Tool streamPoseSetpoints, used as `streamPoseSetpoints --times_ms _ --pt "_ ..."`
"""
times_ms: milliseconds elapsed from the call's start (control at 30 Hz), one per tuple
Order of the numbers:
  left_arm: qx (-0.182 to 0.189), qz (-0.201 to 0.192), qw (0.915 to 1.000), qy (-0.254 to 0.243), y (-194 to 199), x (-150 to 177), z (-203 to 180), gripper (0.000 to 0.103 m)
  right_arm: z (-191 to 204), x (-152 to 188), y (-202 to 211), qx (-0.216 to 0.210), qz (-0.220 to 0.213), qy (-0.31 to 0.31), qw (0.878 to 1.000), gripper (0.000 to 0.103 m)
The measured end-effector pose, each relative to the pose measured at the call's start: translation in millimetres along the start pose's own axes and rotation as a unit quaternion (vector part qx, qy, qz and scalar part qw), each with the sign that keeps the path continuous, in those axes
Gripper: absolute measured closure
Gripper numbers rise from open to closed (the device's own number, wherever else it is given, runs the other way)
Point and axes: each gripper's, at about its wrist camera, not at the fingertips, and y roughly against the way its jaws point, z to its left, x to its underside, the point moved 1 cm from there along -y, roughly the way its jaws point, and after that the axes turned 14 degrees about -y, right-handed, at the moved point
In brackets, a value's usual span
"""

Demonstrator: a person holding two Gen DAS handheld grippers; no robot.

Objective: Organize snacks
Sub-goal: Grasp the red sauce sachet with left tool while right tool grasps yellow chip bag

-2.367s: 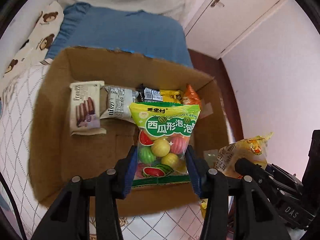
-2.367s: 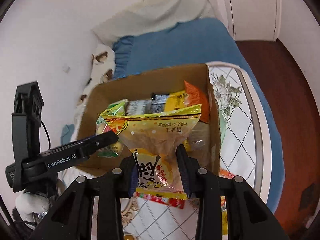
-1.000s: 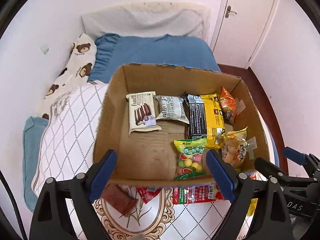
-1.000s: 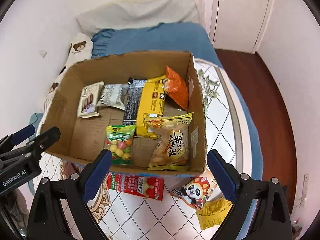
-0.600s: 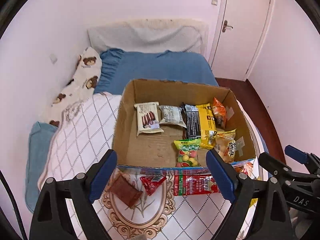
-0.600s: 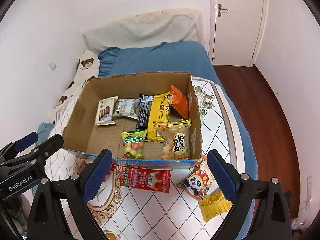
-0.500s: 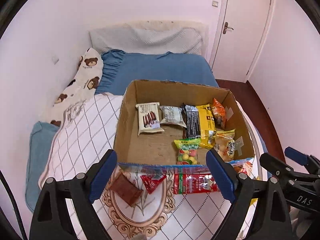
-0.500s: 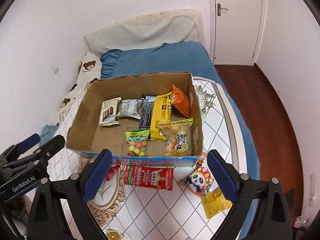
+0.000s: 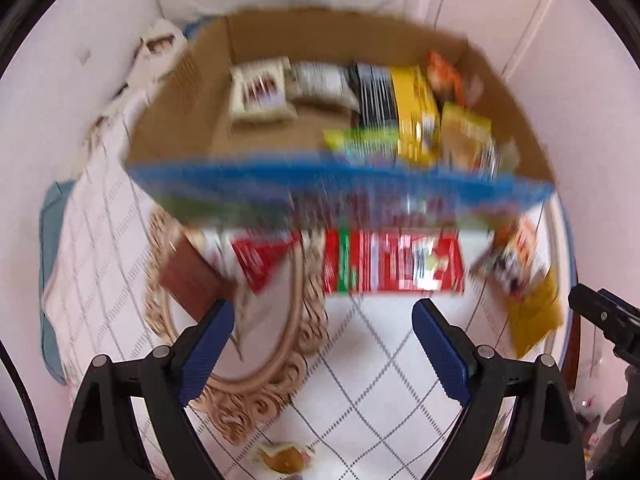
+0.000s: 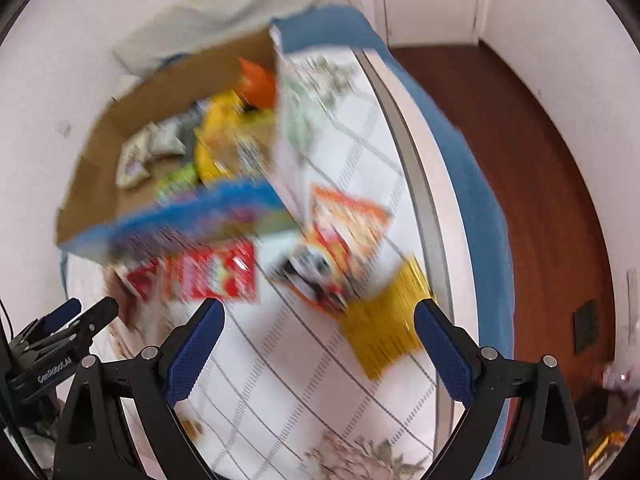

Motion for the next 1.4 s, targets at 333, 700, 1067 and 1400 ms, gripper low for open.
streamPoseSetpoints --times_ms 333,700,1067,1400 --pt "-0.001 0.094 0.9955 -0.005 -72 45 -27 0.012 -66 87 -107 0.013 0.112 -0.07 0.991 0.004" --pt "-0.06 0.02 0.9936 -0.094 -46 -1 -75 0.012 -91 77 -112 -0.029 0.126 -0.108 0.986 0.028" --pt "-0.187 -0.038 0.8816 -0.432 -68 -13 -186 0.012 -135 46 -62 -0.086 0.053 -0.161 0.982 0.046" --pt "-0.191 -0.03 0.8497 -0.491 -77 10 -205 0.076 -123 24 -49 -0.084 0.033 -0.146 0.985 0.046"
